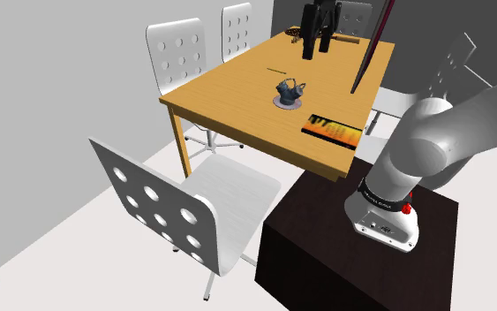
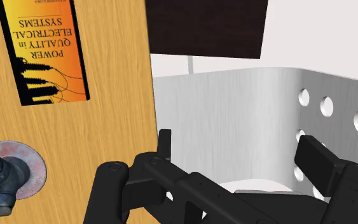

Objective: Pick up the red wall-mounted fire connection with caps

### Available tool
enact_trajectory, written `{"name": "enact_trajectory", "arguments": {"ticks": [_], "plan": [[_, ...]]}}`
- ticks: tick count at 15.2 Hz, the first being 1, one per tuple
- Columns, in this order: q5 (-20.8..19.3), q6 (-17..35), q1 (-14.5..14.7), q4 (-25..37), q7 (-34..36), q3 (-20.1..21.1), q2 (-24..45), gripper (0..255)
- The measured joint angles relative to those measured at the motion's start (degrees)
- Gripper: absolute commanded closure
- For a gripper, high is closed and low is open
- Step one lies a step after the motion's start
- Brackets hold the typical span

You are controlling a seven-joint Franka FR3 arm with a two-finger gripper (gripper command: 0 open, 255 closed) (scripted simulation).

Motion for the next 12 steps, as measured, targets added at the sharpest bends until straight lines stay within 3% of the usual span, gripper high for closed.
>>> {"name": "enact_trajectory", "arguments": {"ticks": [4,12], "plan": [[-1.4,2.4,-0.8,-0.9,-1.3,-1.2,2.3,0],[-6.2,11.1,-4.1,-0.3,-5.8,-5.7,13.8,0]]}}
